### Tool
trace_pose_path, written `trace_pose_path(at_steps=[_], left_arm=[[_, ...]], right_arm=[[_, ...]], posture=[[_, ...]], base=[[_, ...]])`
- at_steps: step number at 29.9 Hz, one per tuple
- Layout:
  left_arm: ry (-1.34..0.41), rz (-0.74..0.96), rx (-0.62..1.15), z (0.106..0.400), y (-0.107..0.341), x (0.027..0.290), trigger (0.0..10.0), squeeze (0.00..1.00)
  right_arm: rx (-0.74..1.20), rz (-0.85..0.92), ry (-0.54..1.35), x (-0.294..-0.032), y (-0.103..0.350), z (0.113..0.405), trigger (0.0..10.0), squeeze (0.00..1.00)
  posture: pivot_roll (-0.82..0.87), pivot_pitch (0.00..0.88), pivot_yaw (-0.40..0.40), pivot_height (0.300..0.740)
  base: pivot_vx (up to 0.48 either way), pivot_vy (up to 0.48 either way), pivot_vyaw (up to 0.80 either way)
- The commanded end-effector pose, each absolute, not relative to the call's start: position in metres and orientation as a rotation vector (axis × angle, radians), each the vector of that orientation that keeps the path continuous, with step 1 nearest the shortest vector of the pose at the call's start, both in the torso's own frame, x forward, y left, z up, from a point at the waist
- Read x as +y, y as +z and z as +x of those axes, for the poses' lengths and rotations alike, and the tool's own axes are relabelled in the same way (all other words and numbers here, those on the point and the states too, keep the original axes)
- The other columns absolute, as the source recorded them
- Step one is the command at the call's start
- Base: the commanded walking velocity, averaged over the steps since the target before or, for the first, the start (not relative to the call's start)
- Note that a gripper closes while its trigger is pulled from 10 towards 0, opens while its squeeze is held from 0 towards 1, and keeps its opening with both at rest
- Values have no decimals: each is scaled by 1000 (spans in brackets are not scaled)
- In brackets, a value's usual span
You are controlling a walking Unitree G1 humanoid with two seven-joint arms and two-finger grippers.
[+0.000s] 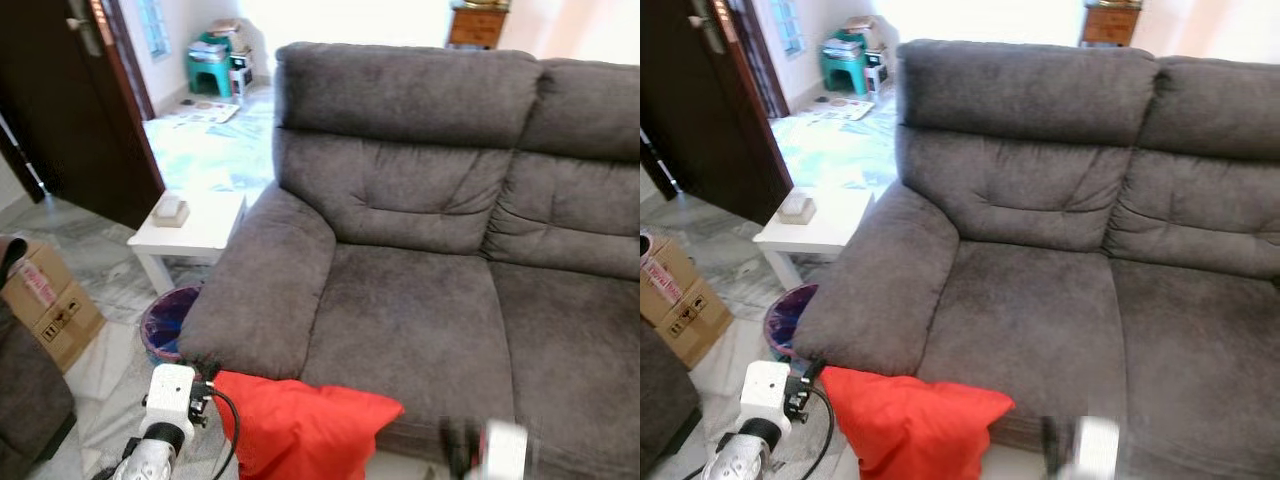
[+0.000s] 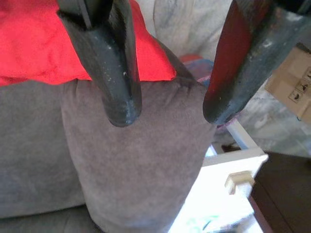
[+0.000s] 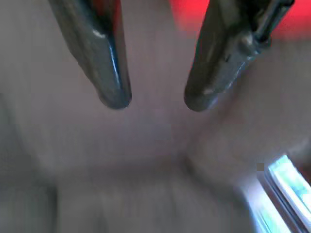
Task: Move the pillow to the sofa from floor
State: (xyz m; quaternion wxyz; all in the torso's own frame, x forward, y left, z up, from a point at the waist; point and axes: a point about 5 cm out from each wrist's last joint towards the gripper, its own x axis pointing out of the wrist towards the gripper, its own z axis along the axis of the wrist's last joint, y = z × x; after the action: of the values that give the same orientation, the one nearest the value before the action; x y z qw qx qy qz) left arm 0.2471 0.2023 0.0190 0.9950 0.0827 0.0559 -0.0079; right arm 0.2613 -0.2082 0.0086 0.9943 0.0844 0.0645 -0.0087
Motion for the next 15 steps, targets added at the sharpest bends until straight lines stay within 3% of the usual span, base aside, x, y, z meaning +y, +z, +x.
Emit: trace_pose_path(at_steps=[1,15], left_arm=[[-39,192,132,239,15,200,10000,0],[-27,208,112,231,30,208,10000,0]], right_arm=[[178,204,-41,-205,-6,245,10000,0],[160,121,3,-206,-3,232,10000,0]], posture=[[-19,44,45,740],[-29,9,47,740]], base=[[0,0,0],[0,0,0]])
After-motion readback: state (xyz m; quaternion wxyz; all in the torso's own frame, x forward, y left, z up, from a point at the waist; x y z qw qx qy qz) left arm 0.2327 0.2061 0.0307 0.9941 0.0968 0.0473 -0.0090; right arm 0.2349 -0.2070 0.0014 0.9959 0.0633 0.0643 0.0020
